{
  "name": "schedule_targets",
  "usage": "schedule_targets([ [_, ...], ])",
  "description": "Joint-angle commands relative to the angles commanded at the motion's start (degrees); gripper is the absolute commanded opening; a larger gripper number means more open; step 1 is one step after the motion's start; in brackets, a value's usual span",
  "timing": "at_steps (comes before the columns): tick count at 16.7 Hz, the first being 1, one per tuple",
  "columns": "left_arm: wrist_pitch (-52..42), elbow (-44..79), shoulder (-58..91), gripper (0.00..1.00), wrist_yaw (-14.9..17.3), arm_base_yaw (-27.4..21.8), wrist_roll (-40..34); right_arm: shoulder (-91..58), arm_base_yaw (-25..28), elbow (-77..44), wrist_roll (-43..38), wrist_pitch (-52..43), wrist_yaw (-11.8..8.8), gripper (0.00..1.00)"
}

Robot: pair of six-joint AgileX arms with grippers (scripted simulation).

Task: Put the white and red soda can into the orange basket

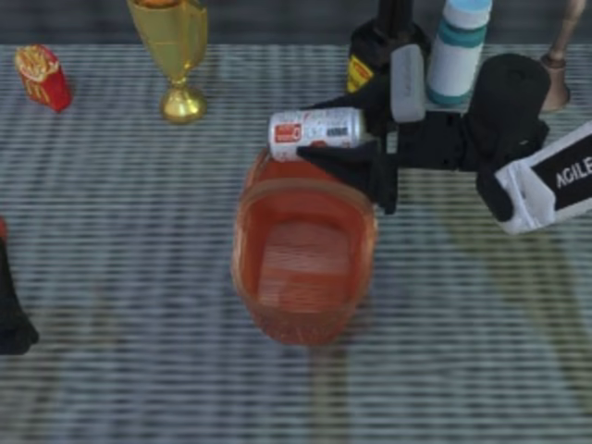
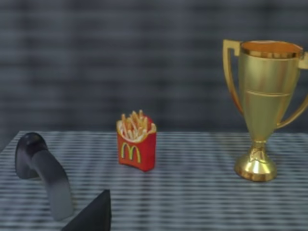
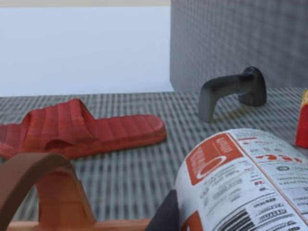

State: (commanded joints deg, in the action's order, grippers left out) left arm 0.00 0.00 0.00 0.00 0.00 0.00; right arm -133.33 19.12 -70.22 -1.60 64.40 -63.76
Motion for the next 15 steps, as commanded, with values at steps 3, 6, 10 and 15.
schedule_targets([
  [3,0.0,0.0,0.0,1.00,0.0,0.0,0.0,0.0,0.0,0.0,0.0,0.0,0.0,0.90],
  [6,0.0,0.0,0.0,1.00,0.0,0.0,0.0,0.0,0.0,0.0,0.0,0.0,0.0,1.00],
  [10,0.0,0.0,0.0,1.00,0.0,0.0,0.0,0.0,0.0,0.0,0.0,0.0,0.0,1.00],
  [15,-0.4,0.5,0.5,1.00,0.1,-0.3,0.3,0.6,-0.3,0.4,0.1,-0.3,0.2,1.00],
])
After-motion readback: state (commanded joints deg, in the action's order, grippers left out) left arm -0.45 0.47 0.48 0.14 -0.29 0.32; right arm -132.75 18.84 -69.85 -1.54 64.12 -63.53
